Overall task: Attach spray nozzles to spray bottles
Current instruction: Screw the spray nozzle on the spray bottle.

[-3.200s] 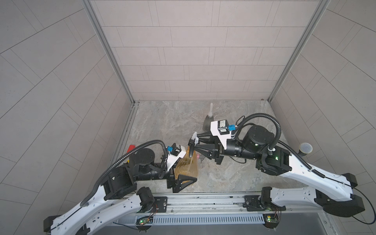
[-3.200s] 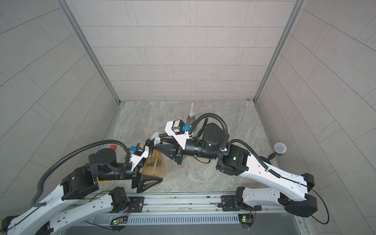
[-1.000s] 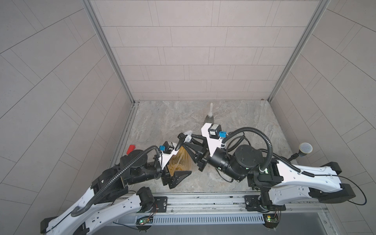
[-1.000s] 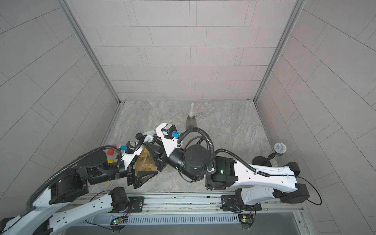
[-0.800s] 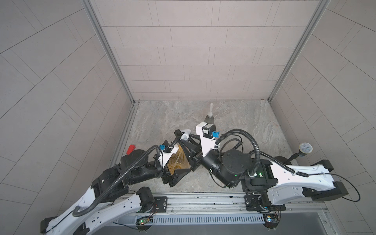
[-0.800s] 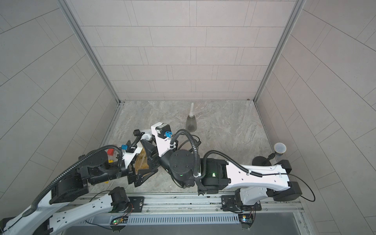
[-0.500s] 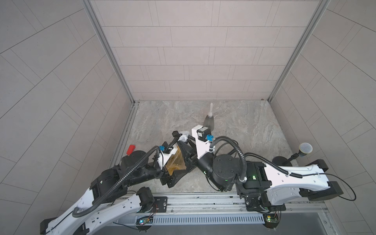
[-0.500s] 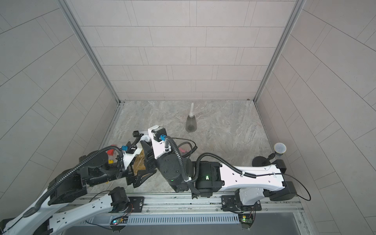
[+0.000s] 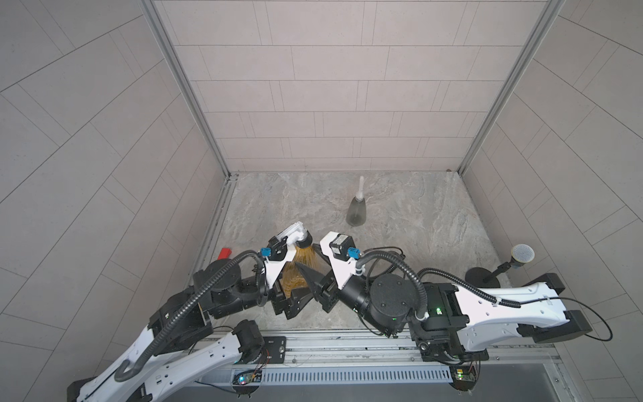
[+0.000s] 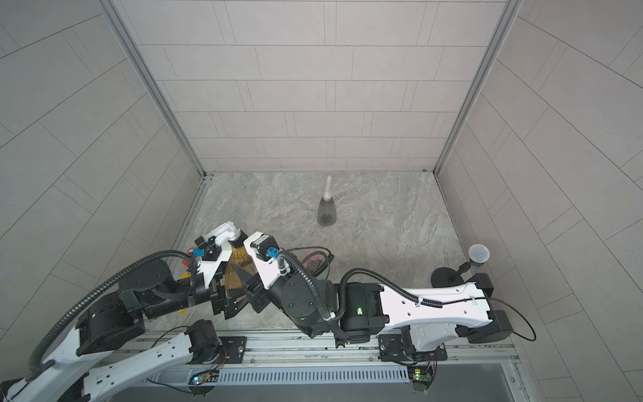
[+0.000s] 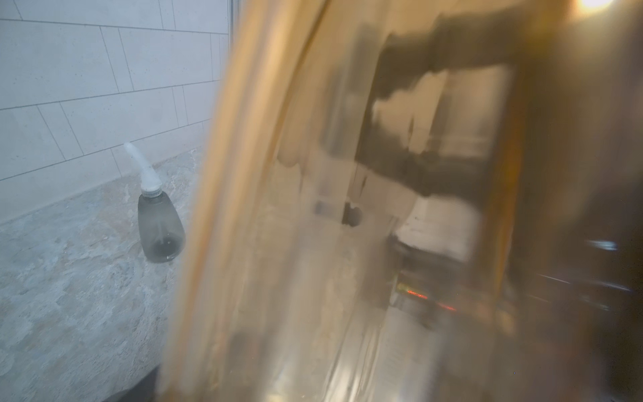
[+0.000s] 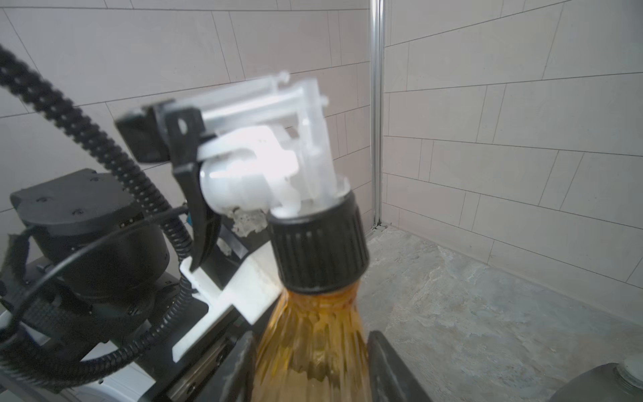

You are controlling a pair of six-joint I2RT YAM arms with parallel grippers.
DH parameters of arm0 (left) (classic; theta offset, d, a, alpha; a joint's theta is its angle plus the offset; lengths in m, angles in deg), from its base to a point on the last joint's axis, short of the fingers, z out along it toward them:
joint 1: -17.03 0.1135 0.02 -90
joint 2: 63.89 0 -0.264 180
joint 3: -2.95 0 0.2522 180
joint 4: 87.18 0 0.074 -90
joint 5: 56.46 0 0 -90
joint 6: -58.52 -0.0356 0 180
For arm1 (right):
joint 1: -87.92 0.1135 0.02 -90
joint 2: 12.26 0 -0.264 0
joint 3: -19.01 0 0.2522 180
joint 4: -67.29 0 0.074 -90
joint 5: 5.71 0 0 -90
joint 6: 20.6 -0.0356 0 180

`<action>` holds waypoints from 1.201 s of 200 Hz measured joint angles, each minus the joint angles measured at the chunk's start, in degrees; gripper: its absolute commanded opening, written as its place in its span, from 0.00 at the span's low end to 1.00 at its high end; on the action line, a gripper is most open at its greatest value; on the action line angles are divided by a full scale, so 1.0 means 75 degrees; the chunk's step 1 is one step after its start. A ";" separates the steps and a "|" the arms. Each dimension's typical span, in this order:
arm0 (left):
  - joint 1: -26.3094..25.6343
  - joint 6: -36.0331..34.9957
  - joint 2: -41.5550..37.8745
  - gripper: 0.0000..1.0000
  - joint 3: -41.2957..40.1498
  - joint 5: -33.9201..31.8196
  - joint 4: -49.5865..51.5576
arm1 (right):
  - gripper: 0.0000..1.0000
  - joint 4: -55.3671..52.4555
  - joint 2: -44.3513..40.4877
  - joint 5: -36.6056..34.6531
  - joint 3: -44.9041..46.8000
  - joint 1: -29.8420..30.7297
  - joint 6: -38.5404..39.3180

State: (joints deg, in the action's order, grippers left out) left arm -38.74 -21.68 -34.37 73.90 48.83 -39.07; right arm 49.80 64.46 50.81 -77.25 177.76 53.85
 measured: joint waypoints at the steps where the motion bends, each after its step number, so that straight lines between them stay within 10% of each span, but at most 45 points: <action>1: 0.0000 0.0003 0.0000 0.00 0.0000 0.0003 -0.0003 | 0.60 -0.0003 -0.0006 0.0012 0.0012 0.0000 -0.0012; 60: 0.0000 -0.0055 -0.0044 0.00 -0.0006 0.0224 -0.0393 | 0.68 -0.0539 -0.0848 0.1064 0.0647 -0.0117 0.0070; 142: 0.0000 -0.0108 -0.0073 0.00 -0.0006 0.1376 -0.0335 | 0.77 -0.2637 -0.1300 0.6936 -0.1515 -0.3888 -0.0029; 240: 0.0000 -0.0187 0.0251 0.00 0.0020 0.2113 0.0367 | 0.75 -0.5706 0.0801 0.8833 -0.4642 -0.3791 0.1326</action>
State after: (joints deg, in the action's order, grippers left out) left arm -38.74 -23.08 -32.49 74.05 64.68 -36.32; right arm 7.01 70.48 117.06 -112.07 149.33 63.79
